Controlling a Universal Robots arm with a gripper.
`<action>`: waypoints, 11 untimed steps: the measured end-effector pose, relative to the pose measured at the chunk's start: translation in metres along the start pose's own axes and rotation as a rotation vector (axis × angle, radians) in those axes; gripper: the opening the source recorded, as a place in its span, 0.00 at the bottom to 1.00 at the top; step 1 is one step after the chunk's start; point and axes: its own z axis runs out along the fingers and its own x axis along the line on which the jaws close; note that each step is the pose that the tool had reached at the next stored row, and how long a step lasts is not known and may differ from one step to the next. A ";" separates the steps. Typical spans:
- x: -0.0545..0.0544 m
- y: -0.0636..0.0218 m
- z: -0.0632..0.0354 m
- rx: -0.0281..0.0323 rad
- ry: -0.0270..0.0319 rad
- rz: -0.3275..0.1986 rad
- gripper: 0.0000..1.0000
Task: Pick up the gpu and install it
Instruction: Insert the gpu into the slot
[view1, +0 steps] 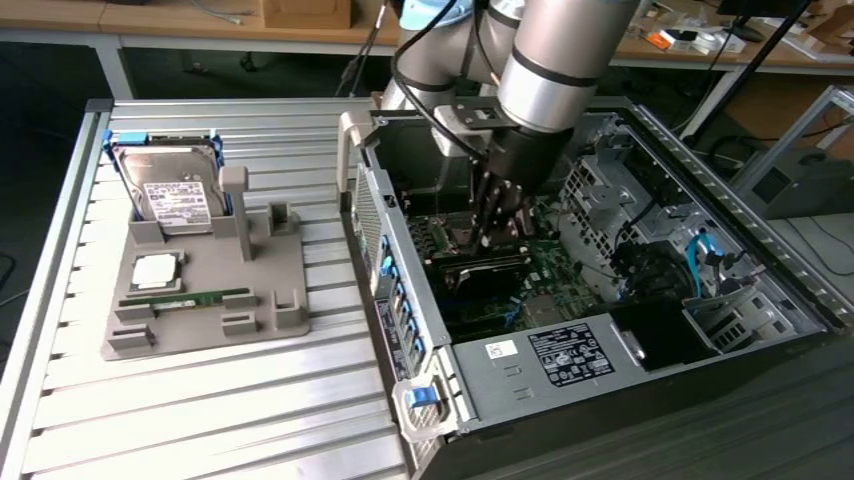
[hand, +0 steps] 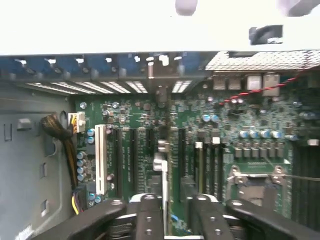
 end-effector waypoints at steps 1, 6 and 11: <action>-0.002 0.0001 -0.0026 0.0001 -0.0001 0.000 0.25; -0.007 -0.0122 -0.0087 -0.0096 -0.0005 -0.006 0.11; -0.007 -0.0357 -0.0070 -0.0333 -0.0003 -0.006 0.11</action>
